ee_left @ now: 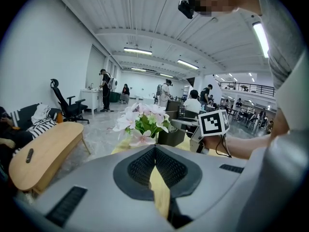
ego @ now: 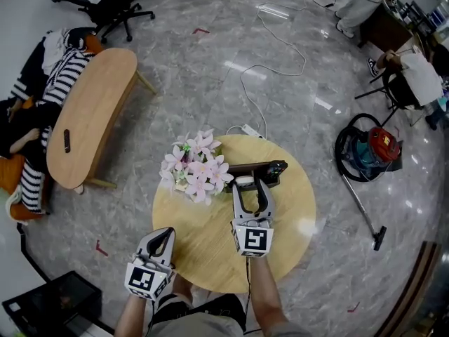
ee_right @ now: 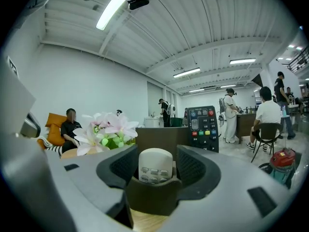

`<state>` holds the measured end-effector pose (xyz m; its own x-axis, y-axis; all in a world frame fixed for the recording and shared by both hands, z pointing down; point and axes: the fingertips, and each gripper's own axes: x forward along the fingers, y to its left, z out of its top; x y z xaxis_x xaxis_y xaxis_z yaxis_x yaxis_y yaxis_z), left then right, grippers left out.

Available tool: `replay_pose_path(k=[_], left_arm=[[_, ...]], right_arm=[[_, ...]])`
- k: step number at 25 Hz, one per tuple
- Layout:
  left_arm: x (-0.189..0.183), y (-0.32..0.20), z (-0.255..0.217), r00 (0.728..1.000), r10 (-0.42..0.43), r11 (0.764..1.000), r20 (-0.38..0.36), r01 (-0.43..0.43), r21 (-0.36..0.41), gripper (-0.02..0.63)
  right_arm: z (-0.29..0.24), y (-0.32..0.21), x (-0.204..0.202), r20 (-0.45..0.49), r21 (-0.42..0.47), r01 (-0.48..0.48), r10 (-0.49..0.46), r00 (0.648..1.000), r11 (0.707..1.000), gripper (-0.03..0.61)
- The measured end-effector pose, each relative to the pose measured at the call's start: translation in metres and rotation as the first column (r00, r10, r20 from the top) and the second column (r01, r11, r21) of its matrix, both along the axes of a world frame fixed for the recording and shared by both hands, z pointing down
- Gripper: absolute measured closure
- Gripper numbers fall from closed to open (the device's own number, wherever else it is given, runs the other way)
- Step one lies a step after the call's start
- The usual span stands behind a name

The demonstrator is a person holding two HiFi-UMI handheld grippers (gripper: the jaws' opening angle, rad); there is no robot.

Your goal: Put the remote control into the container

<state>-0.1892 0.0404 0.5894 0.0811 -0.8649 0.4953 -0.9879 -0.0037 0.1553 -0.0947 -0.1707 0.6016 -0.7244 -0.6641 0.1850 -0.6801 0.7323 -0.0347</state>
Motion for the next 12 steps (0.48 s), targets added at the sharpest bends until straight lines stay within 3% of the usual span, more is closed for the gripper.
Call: replay_pose_path(k=[12], left_arm=[[0.012, -0.015, -0.048, 0.999, 0.047, 0.995, 0.019, -0.049, 0.092, 0.607]], right_arm=[[-0.044, 0.019, 0.014, 0.001, -0.007, 0.05, -0.05, 0.999, 0.999, 0.345]])
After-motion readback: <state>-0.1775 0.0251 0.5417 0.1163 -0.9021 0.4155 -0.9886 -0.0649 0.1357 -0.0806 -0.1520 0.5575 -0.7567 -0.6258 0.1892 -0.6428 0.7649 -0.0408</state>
